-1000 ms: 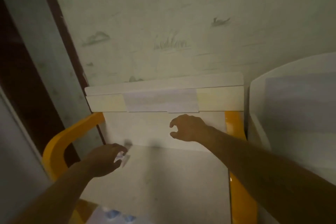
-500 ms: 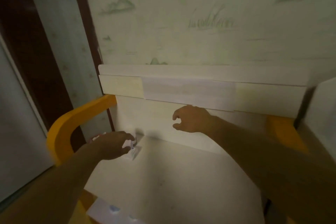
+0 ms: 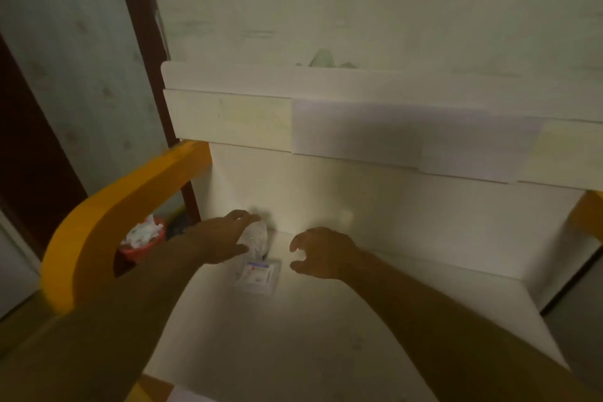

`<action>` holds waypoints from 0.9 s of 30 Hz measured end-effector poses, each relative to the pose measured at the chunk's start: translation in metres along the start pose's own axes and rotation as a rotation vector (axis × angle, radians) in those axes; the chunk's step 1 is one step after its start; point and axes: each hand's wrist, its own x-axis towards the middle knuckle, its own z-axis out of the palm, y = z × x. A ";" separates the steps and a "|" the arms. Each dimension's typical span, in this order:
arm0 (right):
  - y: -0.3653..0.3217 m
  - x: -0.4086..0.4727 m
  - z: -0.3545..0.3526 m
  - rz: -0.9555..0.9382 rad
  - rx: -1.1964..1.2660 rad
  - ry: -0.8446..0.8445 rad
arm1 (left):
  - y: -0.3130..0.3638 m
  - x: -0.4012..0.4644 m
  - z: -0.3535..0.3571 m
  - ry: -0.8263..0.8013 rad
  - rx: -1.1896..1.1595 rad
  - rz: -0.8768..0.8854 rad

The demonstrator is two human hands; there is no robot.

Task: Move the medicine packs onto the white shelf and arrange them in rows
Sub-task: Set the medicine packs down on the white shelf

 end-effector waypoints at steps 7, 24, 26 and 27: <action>-0.047 0.035 0.057 -0.015 0.116 -0.016 | -0.016 0.017 0.023 0.018 -0.209 -0.025; 0.053 -0.057 -0.061 0.285 0.019 0.212 | 0.090 0.022 -0.087 0.039 -0.237 0.331; 0.066 -0.088 -0.088 0.322 -0.006 0.241 | 0.125 0.025 -0.106 0.086 -0.231 0.429; 0.072 -0.103 -0.099 0.337 -0.013 0.249 | 0.143 0.025 -0.113 0.103 -0.237 0.470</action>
